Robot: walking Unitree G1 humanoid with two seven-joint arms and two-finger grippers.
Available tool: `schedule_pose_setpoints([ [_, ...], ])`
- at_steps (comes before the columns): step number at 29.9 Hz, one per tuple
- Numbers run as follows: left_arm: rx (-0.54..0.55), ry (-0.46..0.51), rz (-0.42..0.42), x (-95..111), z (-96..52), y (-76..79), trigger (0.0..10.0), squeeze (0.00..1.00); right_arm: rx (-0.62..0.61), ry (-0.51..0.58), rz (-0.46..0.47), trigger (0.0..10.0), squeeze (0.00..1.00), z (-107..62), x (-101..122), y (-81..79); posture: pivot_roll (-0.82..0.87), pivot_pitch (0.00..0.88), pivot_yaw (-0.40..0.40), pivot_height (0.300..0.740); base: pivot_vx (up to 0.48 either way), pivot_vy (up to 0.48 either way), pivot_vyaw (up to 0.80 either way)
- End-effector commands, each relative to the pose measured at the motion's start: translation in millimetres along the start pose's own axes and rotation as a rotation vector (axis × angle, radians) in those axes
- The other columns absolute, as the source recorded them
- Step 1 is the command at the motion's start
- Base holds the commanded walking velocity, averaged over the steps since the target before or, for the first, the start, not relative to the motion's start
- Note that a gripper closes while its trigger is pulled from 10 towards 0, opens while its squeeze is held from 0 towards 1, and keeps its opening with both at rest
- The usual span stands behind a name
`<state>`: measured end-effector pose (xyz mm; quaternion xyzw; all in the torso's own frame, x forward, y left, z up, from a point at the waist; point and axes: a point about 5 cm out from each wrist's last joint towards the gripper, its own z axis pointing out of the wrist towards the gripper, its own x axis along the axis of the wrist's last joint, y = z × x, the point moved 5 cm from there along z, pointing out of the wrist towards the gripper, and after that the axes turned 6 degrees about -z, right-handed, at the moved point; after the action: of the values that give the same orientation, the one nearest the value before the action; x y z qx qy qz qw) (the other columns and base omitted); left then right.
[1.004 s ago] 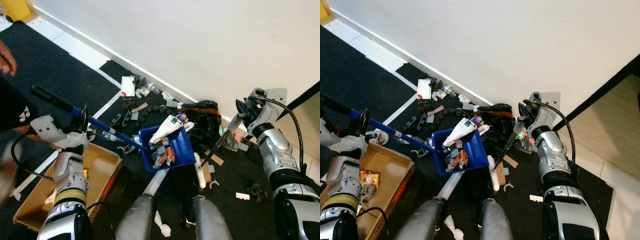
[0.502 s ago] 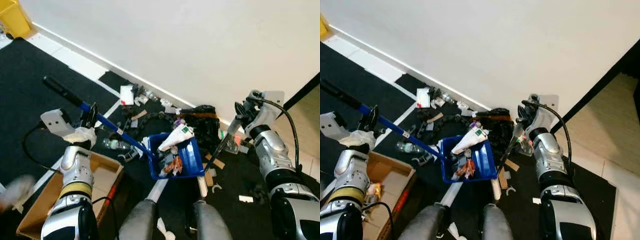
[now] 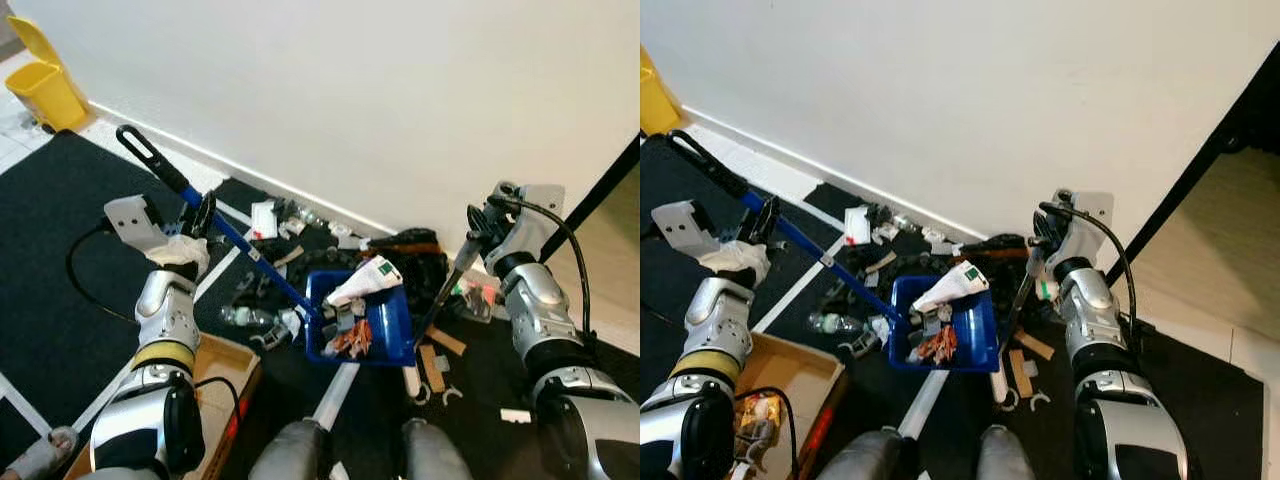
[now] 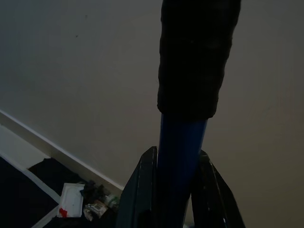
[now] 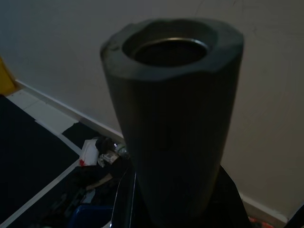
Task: Sweep floor
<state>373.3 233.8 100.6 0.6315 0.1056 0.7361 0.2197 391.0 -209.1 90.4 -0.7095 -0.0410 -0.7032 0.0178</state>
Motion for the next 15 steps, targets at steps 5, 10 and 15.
schedule_pose_setpoints([
  [5, -0.001, 0.025, -0.04, 2.7, 4.9, 2.5, 10.0, 0.0, 0.004, 0.031, 0.006, 10.0, 0.0, 3.8, 7.7, -1.6, 0.1, 0.0, 0.003, 0.74, 0.0, 0.0, 0.0],
  [10, 0.058, 0.026, -0.071, -3.0, -2.8, -7.3, 10.0, 0.0, 0.012, 0.027, -0.005, 10.0, 0.0, 5.1, 9.0, -1.2, 0.11, 0.003, -0.01, 0.74, 0.0, 0.0, 0.0],
  [15, 0.091, 0.024, -0.082, -5.8, -9.0, -14.6, 10.0, 0.0, 0.012, 0.018, -0.012, 10.0, 0.0, 4.1, 6.9, -0.3, 0.11, 0.011, -0.012, 0.74, 0.0, 0.0, 0.0],
])
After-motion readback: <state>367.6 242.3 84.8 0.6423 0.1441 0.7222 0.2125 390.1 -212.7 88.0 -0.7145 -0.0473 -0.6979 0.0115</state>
